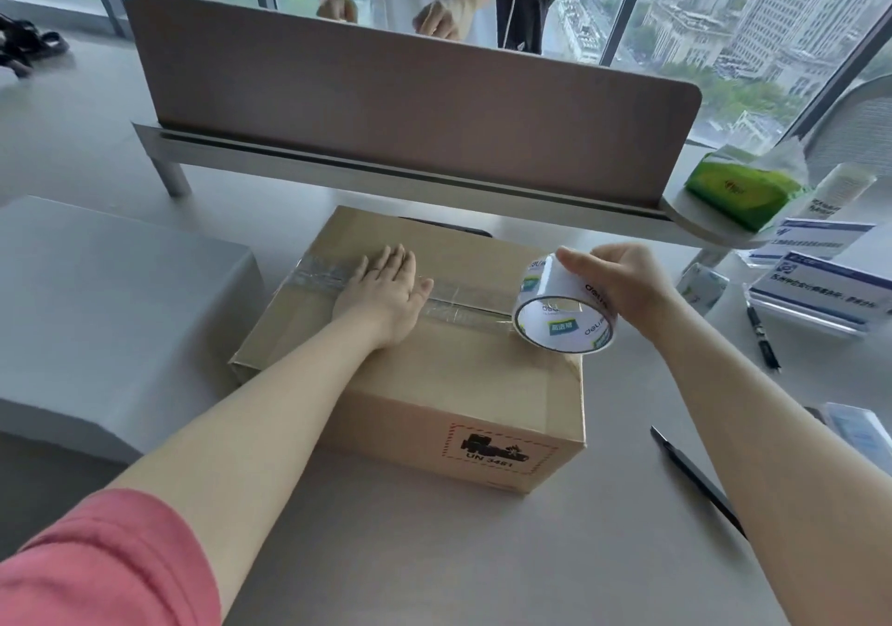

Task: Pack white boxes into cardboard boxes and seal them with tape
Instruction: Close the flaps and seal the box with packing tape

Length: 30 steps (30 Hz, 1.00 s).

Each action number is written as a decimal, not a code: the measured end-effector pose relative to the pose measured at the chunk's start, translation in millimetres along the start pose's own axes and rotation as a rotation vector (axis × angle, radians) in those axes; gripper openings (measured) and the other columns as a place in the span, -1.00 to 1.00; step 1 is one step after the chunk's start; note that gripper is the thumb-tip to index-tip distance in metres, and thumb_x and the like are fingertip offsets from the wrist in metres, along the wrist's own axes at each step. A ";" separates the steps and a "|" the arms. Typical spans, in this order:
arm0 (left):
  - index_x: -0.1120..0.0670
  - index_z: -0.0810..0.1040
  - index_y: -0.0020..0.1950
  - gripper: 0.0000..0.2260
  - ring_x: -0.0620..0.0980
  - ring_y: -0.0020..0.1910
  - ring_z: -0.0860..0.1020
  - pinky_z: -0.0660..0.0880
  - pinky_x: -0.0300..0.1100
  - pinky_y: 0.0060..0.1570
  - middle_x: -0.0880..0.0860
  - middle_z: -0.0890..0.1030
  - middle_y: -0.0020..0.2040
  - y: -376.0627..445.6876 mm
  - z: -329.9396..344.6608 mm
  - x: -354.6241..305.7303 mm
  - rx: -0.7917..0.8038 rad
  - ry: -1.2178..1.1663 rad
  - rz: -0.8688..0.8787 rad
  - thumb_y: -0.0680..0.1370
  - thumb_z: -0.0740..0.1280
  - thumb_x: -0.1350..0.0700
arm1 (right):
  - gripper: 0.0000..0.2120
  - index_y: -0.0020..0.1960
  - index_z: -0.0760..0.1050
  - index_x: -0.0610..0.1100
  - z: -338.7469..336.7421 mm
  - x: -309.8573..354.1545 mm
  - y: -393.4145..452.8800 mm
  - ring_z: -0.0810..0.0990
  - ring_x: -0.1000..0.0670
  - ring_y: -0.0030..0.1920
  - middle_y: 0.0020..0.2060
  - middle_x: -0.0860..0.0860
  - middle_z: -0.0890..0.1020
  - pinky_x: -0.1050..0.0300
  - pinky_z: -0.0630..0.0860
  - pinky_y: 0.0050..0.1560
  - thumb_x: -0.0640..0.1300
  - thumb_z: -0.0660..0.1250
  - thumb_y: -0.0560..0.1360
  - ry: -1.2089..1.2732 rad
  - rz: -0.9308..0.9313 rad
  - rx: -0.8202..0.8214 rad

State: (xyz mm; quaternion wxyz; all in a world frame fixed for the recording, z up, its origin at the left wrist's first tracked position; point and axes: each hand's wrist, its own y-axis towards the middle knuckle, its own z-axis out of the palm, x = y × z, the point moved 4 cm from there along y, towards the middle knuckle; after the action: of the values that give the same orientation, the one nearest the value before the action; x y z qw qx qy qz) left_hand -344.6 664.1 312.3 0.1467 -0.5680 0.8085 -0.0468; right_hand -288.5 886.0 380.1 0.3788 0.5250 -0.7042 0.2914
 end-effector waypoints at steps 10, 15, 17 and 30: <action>0.16 -0.21 0.53 -0.46 -0.01 0.55 -0.19 -0.21 -0.04 0.50 0.07 -0.20 0.56 1.8 -2.1 -9.4 0.043 0.151 -0.093 0.64 -0.17 -0.07 | -0.50 -0.51 0.19 -0.16 -29.8 6.9 -5.0 0.25 -0.05 -0.41 -0.52 -0.07 0.28 0.15 0.16 -0.39 -0.01 0.39 0.42 -0.579 -0.086 -0.033; 0.20 -0.03 0.53 -0.54 0.01 0.55 -0.10 -0.13 -0.11 0.50 0.10 -0.06 0.57 5.6 -2.5 -41.1 -0.060 -0.029 -0.028 0.65 -0.11 0.06 | -0.51 -0.49 0.15 -0.11 -39.1 -20.4 -6.6 0.16 0.16 -0.62 -0.59 0.06 0.21 0.22 0.09 -0.49 -0.10 0.39 0.44 -0.084 -0.014 0.041; 0.18 -0.03 0.54 -0.54 0.00 0.55 -0.10 -0.14 -0.11 0.50 0.08 -0.06 0.57 7.6 0.7 -50.5 -0.064 -0.114 -0.014 0.66 -0.11 0.05 | -0.52 -0.49 0.16 -0.10 -42.6 -28.4 -6.3 0.13 0.18 -0.63 -0.67 0.15 0.18 0.27 0.07 -0.53 -0.14 0.38 0.45 0.030 0.008 0.030; 0.10 -0.20 0.54 -0.42 -0.03 0.55 -0.18 -0.20 -0.11 0.50 0.03 -0.20 0.56 11.7 10.3 -52.2 -0.014 0.061 -0.103 0.62 -0.15 -0.15 | -0.54 -0.49 0.22 -0.17 -45.2 -59.2 9.5 0.19 -0.01 -0.45 -0.51 -0.06 0.23 0.13 0.15 -0.41 -0.07 0.37 0.45 -0.404 0.219 0.169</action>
State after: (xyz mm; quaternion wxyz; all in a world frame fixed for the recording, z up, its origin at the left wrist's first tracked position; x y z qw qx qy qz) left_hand -335.9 717.8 309.3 0.1154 -0.6081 0.7826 -0.0660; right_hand -277.8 955.8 354.9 0.1510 0.5230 -0.7916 0.2776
